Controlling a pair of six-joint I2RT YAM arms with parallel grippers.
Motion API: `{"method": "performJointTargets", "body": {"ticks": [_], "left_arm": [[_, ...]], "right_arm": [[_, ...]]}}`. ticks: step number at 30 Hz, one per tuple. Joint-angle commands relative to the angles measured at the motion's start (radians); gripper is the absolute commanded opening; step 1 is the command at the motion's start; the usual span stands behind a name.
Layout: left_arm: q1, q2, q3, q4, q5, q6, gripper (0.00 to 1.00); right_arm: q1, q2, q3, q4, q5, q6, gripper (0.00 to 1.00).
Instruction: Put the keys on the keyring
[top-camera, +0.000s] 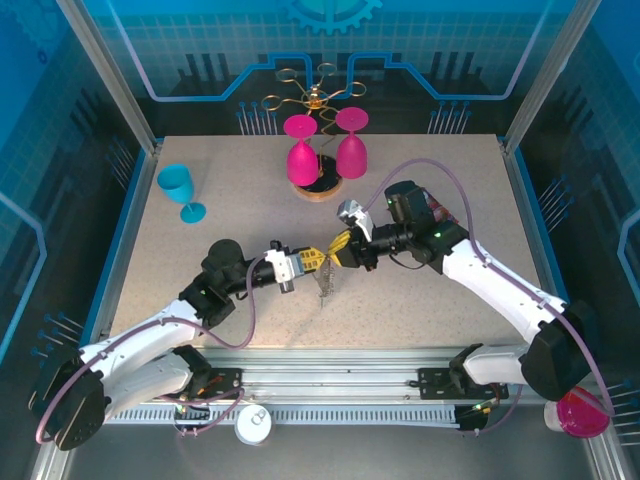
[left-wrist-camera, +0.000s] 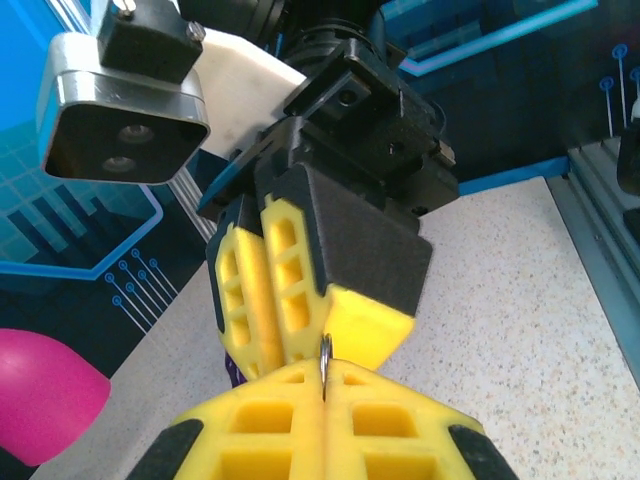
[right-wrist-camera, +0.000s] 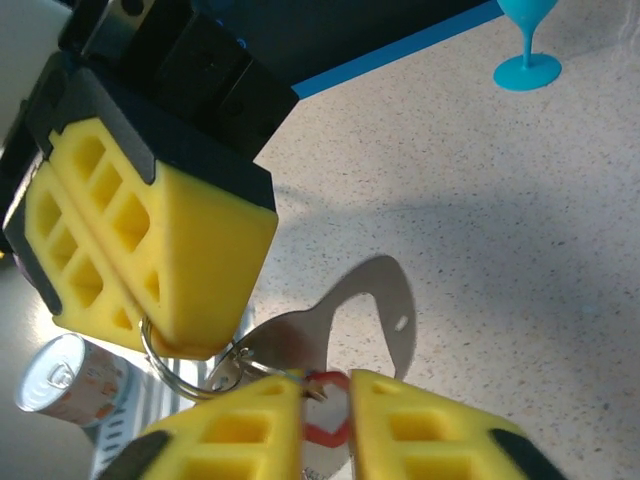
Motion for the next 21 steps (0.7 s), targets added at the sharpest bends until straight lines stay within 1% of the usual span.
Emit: {"method": "performJointTargets", "body": {"ticks": [1, 3, 4, 7, 10, 12, 16, 21], "left_arm": [[-0.005, 0.001, -0.016, 0.106, -0.025, -0.048, 0.00], [-0.003, -0.001, -0.024, 0.116, -0.037, -0.059, 0.00], [-0.004, -0.003, -0.027, 0.121, -0.039, -0.066, 0.00], [-0.005, 0.000, -0.033, 0.134, -0.038, -0.089, 0.00], [-0.005, 0.004, -0.034, 0.134, -0.026, -0.106, 0.00], [-0.005, 0.006, -0.033, 0.131, -0.019, -0.117, 0.00], [-0.005, 0.017, -0.028, 0.129, 0.007, -0.133, 0.00], [-0.004, 0.032, -0.021, 0.141, 0.030, -0.153, 0.00]], "right_arm": [[-0.033, -0.058, -0.020, 0.039, -0.038, 0.020, 0.34], [-0.048, -0.095, -0.048, 0.063, -0.023, 0.024, 0.46], [-0.052, -0.116, -0.064, 0.074, -0.012, 0.008, 0.49], [-0.052, -0.182, -0.123, 0.131, 0.021, -0.075, 0.51], [-0.033, -0.232, -0.182, 0.190, 0.053, -0.185, 0.50], [-0.015, -0.248, -0.202, 0.226, 0.049, -0.236, 0.48], [0.022, -0.232, -0.196, 0.267, 0.045, -0.271, 0.41], [0.053, -0.191, -0.182, 0.301, 0.060, -0.295, 0.37]]}}
